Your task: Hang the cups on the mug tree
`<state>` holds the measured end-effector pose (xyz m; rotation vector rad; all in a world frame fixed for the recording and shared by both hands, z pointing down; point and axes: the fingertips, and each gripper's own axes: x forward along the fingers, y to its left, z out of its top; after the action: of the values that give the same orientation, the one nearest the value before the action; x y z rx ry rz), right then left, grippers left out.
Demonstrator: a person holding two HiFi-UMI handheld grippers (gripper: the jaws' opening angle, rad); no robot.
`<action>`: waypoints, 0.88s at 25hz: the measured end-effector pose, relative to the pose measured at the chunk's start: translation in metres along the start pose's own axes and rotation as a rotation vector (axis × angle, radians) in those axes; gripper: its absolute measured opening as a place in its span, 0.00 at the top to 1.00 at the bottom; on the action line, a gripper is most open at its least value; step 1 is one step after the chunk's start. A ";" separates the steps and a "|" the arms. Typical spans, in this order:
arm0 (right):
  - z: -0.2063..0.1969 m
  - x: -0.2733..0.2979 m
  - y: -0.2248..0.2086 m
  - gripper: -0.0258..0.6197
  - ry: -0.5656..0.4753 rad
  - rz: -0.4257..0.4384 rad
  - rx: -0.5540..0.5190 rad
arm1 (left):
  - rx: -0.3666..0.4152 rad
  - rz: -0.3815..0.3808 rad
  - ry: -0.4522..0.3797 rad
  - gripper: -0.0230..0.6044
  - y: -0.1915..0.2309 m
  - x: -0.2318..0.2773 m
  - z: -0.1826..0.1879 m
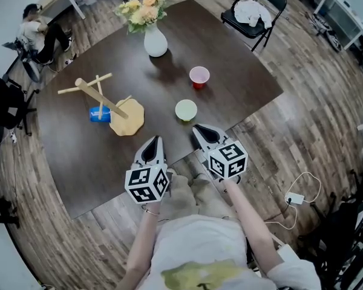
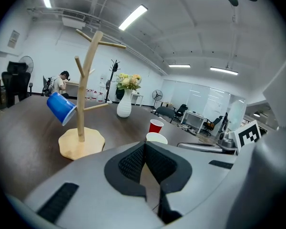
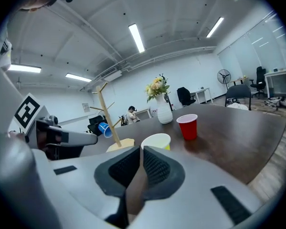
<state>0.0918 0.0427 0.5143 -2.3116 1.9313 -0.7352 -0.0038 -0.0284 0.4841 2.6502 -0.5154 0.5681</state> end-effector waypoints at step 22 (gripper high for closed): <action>-0.026 0.078 -0.033 0.43 0.137 -0.027 -0.103 | -0.023 -0.058 0.170 0.94 0.011 0.059 -0.028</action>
<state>0.1210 -0.0159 0.5732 -2.4097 2.0440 -0.8368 0.0330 -0.0417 0.5370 2.5571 -0.3910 0.7564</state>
